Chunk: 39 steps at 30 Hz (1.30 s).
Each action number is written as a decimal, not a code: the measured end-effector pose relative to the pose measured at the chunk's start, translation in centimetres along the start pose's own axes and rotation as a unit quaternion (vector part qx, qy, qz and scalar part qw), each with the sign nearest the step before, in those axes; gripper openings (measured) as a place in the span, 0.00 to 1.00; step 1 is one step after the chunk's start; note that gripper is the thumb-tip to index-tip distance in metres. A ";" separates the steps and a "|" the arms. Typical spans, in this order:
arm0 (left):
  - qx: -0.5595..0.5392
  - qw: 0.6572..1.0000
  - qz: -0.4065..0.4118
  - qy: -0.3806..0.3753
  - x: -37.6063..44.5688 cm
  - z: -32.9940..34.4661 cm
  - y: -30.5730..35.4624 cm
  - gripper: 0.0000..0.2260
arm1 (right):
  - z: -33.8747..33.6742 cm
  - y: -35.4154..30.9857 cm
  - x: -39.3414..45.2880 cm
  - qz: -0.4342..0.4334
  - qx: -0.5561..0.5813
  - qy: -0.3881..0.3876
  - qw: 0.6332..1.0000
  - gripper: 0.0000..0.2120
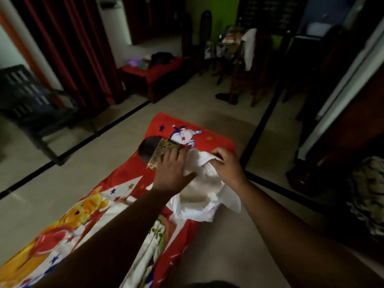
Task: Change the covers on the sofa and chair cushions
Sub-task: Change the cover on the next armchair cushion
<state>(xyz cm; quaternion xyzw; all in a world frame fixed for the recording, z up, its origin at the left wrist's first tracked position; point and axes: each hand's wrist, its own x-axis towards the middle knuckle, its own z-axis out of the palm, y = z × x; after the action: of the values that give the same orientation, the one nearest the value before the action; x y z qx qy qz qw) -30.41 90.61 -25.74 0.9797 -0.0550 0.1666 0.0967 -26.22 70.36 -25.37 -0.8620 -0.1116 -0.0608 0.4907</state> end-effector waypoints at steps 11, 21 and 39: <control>-0.195 0.977 0.090 -0.003 8.5 5.3 25.2 0.14 | -26.3 16.0 -8.8 0.090 -0.305 0.069 0.946 0.15; -0.176 0.970 0.108 -0.124 11.2 12.7 43.7 0.18 | -42.1 27.7 -19.0 0.355 -0.288 0.343 0.821 0.33; -0.344 0.769 0.461 -0.278 18.3 20.5 75.0 0.17 | -55.3 31.7 -15.0 0.346 -0.396 0.366 0.768 0.19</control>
<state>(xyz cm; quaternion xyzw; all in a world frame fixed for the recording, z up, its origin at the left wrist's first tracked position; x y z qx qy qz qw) -17.26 11.85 -25.72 0.7410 -0.5786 -0.1185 0.3195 -32.49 5.17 -26.66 -0.8725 0.4162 -0.2369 0.0972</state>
